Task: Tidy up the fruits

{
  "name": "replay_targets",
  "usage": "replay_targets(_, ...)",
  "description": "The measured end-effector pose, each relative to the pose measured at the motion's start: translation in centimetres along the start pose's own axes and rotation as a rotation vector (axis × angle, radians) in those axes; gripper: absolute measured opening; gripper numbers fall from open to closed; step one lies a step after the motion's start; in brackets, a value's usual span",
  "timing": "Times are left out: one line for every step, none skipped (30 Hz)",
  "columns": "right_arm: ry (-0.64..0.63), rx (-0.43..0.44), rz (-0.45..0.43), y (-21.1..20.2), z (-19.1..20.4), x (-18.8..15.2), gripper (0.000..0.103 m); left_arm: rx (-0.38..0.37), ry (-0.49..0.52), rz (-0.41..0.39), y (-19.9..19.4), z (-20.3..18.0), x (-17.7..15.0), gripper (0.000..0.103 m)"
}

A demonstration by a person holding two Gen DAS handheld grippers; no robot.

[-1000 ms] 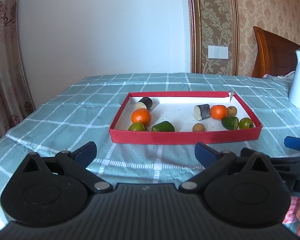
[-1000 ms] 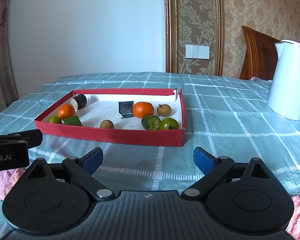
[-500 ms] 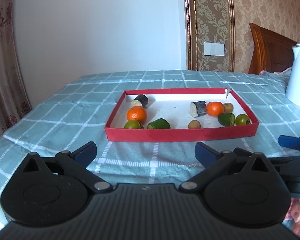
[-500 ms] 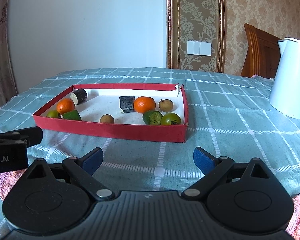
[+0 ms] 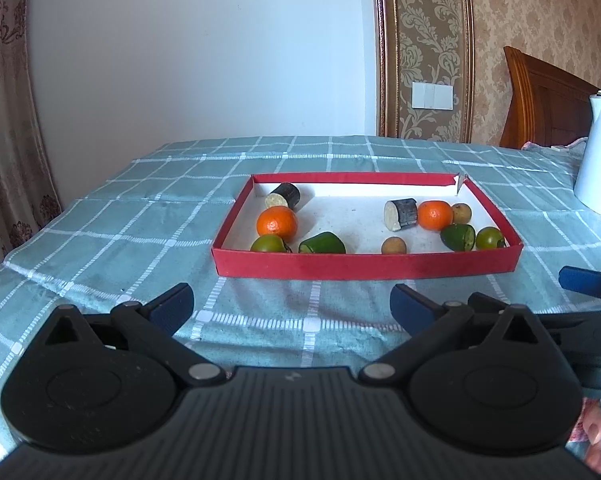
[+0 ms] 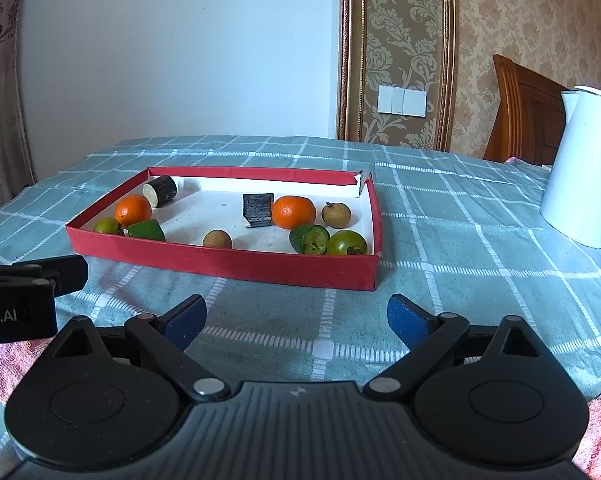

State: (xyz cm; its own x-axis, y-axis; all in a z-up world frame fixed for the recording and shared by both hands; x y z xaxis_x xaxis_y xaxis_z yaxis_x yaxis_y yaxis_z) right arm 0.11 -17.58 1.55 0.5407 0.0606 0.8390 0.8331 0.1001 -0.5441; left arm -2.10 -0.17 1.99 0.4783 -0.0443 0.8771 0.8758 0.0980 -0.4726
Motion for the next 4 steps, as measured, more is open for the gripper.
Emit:
replay_targets(-0.002,-0.001,-0.001,0.01,0.02,0.03,0.098,0.002,0.002,0.0,0.01,0.04,-0.01,0.103)
replay_targets(-0.003,-0.002,-0.001,0.03,0.07,0.03,0.098,0.005,0.006,-0.003,0.03,0.03,-0.01,0.103)
replay_targets(-0.003,-0.001,0.0,0.07,0.1,0.04,0.098,0.011,0.012,-0.007,0.05,-0.01,-0.02,0.103)
replay_targets(-0.002,-0.002,0.0,0.07,0.09,0.05,0.098,0.017,0.02,-0.009,0.09,-0.05,-0.02,0.103)
Point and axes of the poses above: each gripper's, at about its wrist camera, not at the fingertips, and y roughly the way its jaws point, z to its left, x to its top, the point moved 2 cm from there along y, roughly the way its jaws point, and after that the axes turned 2 degrees about y, right-handed, at the moved point
